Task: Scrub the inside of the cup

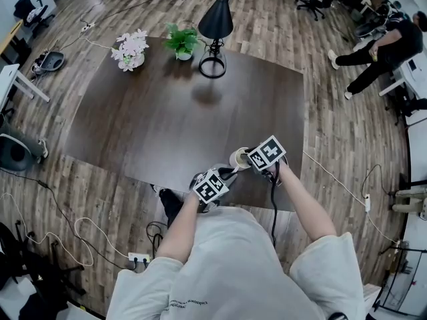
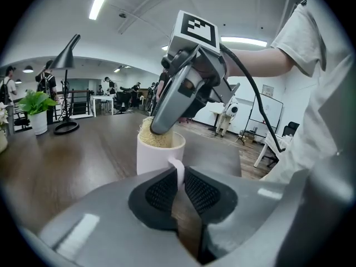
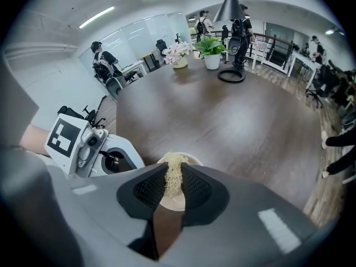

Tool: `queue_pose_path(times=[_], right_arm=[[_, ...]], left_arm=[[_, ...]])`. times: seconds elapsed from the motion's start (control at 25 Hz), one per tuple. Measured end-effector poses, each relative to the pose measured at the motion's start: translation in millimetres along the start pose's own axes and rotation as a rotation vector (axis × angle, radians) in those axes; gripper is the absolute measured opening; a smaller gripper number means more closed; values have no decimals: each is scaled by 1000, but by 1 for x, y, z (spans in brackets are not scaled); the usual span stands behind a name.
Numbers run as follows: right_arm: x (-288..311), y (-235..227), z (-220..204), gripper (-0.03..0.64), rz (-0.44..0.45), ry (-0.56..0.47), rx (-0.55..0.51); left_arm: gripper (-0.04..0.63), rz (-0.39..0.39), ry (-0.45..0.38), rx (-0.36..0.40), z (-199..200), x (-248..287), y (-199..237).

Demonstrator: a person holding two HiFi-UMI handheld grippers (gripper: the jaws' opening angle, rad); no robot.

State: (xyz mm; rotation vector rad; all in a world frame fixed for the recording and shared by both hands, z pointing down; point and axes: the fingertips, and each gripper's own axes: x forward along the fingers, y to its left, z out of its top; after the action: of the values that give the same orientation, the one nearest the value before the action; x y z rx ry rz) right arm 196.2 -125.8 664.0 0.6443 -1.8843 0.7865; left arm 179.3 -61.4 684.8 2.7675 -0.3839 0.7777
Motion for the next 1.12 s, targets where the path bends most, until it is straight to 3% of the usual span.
queue_pose_path(times=[0.56, 1.12], right_arm=[[-3, -15, 2, 94, -68, 12, -34], [-9, -11, -11, 95, -22, 68, -73]], left_arm=[[43, 5, 6, -27, -5, 0, 3], [41, 21, -13, -55, -5, -2, 9]])
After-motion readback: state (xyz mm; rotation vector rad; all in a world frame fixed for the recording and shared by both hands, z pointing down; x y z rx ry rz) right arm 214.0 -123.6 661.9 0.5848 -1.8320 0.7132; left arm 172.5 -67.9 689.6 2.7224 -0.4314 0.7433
